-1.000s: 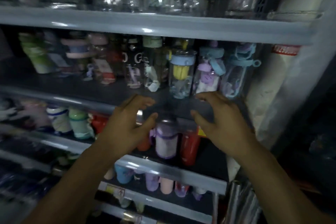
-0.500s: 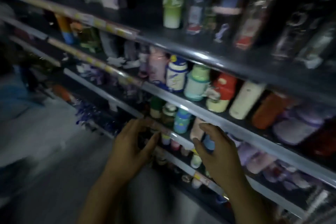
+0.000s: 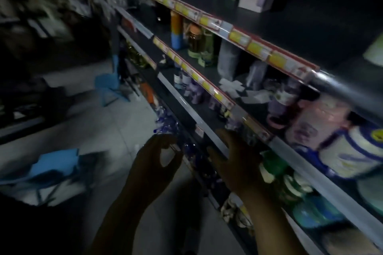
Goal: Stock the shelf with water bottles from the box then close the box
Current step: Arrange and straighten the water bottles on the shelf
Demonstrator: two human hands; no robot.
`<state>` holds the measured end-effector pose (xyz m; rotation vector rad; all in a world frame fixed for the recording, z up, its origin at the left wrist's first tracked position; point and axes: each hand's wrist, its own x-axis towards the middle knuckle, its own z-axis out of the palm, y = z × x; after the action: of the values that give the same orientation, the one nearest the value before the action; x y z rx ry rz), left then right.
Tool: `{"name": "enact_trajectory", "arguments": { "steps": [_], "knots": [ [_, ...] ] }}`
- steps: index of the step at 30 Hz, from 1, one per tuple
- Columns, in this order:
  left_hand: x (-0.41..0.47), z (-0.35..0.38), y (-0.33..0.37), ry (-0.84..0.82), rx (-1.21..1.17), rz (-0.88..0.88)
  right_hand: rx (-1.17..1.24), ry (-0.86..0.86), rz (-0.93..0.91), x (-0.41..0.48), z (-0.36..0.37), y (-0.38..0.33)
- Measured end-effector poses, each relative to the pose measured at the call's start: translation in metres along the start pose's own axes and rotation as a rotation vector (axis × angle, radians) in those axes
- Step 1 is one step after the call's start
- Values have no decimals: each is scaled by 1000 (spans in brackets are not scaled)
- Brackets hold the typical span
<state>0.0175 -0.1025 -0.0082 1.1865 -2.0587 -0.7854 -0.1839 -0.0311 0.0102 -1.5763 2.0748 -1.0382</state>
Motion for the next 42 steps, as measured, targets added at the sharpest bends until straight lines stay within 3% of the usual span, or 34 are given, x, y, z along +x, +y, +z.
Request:
{"name": "enact_trajectory", "arguments": {
  "steps": [5,13,22,25,31,35,38,42],
  "knots": [
    [100,-18,-14,50,8,31,49,58,-75,104,6,-21],
    [231,-9,-3,-58,-84,177,-24,297,-13,187,-16,-22],
    [317,26,41,-346,-251,650,-212,687,144,176,-49,-49],
    [327,33,73,-419,-325,748,-296,836,154,162,-71,-59],
    [326,47,154,-491,-468,921,-375,967,189,138,-132,-52],
    [328,71,214,-516,-499,907,-336,1117,226,126,-191,-29],
    [330,97,262,-624,-442,839,-347,1206,370,121,-229,-3],
    [329,134,309,-805,-240,769,-375,1046,500,126,-257,11]
  ]
}}
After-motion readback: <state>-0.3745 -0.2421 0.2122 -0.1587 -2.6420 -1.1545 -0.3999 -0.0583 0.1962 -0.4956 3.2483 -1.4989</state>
